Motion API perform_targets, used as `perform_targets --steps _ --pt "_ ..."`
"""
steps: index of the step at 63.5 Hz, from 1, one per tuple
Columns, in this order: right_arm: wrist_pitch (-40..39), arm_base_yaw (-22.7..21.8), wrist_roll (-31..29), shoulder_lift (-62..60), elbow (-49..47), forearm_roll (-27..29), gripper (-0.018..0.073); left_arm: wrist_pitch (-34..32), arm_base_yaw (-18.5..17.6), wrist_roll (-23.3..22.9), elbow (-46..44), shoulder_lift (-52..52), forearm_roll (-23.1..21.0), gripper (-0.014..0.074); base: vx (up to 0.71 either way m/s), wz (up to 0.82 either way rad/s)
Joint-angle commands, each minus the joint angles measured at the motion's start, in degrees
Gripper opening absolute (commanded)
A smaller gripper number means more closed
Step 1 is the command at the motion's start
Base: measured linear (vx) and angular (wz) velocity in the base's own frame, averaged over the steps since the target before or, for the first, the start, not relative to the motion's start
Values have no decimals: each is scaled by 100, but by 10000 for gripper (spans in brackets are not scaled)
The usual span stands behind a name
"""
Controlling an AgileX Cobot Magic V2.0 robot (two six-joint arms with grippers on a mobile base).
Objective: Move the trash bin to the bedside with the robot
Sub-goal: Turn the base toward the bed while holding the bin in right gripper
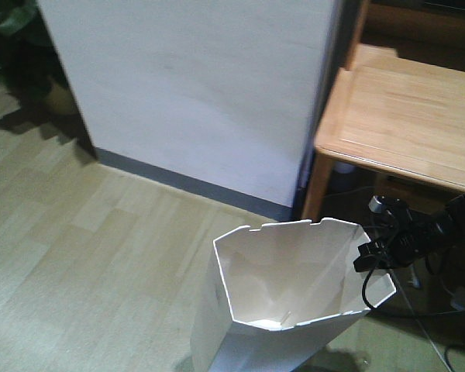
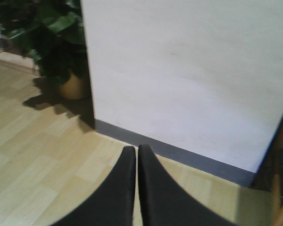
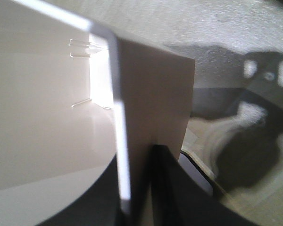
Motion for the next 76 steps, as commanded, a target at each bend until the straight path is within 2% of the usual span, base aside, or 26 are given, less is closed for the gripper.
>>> perform_targets --steps 1,76 --pt "1282 -14 89 -424 -39 373 -5 -376 -17 -25 19 -81 -13 -6 -4 54" --pt "1282 -14 89 -424 -39 373 -5 -376 -17 -25 19 -81 -13 -6 6 45"
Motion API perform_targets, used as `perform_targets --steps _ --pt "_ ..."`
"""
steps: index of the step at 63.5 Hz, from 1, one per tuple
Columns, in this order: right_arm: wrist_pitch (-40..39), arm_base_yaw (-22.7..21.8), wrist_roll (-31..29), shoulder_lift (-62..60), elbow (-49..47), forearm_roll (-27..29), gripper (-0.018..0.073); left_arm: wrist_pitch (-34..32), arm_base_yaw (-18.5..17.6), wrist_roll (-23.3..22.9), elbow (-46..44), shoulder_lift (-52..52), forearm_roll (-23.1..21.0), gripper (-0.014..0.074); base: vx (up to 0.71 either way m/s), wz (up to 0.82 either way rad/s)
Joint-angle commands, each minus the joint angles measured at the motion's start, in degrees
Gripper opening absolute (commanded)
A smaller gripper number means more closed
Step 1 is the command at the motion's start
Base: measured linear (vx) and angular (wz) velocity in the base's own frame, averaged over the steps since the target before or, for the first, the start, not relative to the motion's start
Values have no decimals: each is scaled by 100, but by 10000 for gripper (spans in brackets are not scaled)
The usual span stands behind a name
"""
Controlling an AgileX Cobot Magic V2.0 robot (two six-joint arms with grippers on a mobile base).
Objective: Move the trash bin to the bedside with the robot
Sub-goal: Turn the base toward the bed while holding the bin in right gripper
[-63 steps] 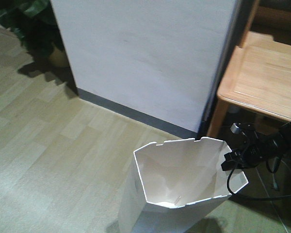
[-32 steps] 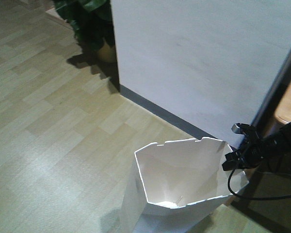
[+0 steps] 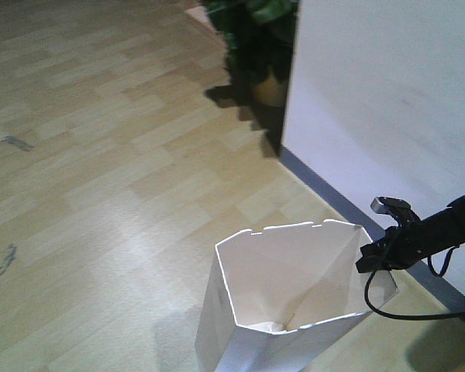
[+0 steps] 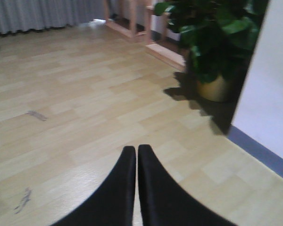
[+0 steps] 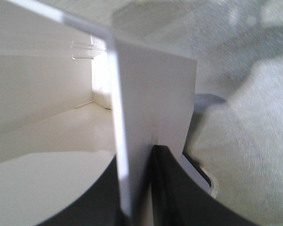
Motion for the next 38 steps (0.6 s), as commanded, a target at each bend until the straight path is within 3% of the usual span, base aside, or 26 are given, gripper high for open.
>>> perform_targets --steps 1,38 --pt "1294 -8 89 -424 -39 429 -5 -376 -17 -25 19 -81 -13 -6 16 66" --pt "1294 -8 89 -424 -39 429 -5 -376 -17 -25 19 -81 -13 -6 17 66"
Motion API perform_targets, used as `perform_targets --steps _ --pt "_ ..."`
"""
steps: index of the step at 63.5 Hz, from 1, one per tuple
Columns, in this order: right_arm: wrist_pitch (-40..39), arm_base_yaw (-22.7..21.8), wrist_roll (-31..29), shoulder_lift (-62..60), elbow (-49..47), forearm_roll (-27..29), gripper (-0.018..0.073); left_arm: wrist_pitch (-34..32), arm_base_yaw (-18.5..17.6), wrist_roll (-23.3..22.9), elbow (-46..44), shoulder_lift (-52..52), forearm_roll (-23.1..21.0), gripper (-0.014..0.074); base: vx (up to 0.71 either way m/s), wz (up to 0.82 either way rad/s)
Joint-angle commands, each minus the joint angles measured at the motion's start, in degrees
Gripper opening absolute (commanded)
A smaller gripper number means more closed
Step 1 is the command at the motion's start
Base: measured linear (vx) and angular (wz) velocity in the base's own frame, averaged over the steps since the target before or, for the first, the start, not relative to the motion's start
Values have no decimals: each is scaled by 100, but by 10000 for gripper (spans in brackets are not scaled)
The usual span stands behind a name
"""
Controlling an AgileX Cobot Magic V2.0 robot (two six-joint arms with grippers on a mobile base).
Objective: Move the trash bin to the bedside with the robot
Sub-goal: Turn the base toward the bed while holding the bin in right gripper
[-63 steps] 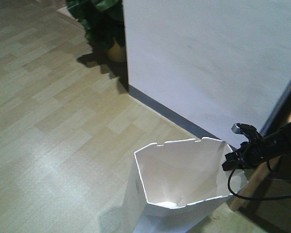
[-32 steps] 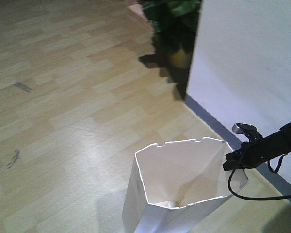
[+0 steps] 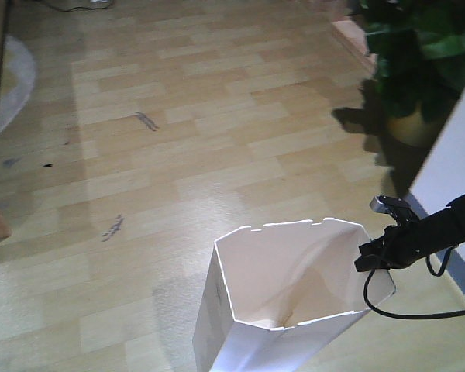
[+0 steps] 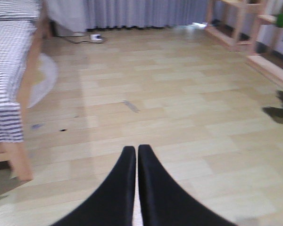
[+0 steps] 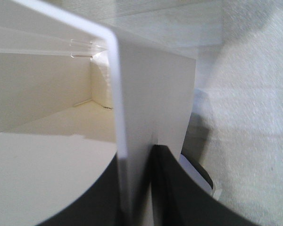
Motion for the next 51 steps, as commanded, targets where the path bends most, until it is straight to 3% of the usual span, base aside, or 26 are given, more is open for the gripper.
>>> perform_targets --steps 1,21,51 --pt "1306 -8 84 -424 -39 366 -5 -376 -17 -25 19 -81 -13 -6 15 58" --pt "1306 -8 84 -424 -39 366 -5 -376 -17 -25 19 -81 -13 -6 16 41" --pt "1306 -8 84 -424 -39 366 -5 -376 -17 -25 19 -81 -13 -6 20 7"
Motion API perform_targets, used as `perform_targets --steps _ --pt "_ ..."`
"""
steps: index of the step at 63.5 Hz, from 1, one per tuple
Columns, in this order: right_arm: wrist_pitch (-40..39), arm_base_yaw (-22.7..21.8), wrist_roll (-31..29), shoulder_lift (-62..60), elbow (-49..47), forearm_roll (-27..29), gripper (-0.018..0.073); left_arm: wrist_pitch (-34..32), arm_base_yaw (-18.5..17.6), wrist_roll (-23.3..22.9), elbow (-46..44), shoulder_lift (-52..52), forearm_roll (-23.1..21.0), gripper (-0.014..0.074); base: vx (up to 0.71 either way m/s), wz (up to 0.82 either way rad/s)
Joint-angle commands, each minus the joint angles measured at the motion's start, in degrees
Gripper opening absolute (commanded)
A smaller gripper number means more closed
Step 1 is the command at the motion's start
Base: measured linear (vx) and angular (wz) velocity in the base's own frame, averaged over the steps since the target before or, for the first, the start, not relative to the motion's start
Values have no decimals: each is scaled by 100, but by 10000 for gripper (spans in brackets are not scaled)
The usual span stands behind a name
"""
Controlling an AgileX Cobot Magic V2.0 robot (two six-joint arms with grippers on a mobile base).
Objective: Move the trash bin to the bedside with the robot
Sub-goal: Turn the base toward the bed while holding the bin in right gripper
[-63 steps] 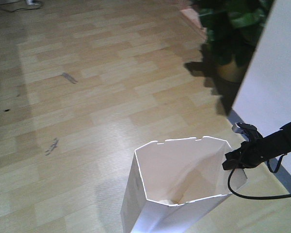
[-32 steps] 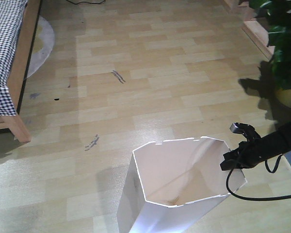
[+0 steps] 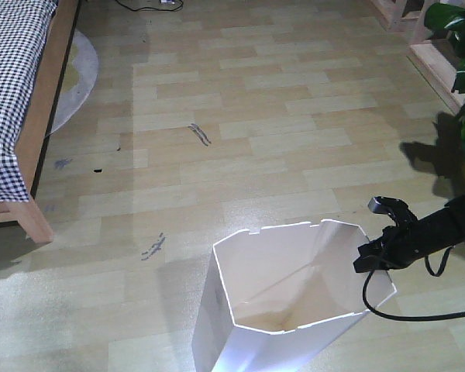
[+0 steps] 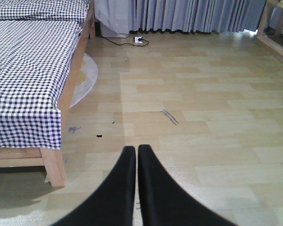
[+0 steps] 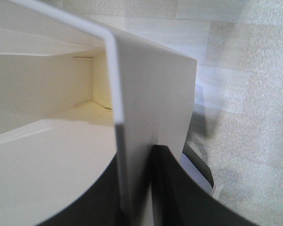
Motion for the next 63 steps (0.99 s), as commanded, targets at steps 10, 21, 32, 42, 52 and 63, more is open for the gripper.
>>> perform_targets --steps 10,21,32,42,52,63 --pt "1267 -36 89 -424 -39 411 -5 -376 -17 -25 19 -81 -13 -6 22 0" --pt "1267 -36 89 -424 -39 411 -5 -376 -17 -25 19 -81 -13 -6 23 0" --pt "1267 -36 89 -424 -39 411 -5 -376 -17 -25 19 -81 -13 -6 23 0" --pt "1267 -36 89 -424 -39 411 -5 -376 -17 -25 19 -81 -13 -6 24 3" --pt "1267 -36 89 -424 -39 411 -5 -376 -17 -25 19 -81 -13 -6 26 10" --pt "1267 -36 89 -424 -39 411 -5 -376 -17 -25 19 -81 -13 -6 28 14"
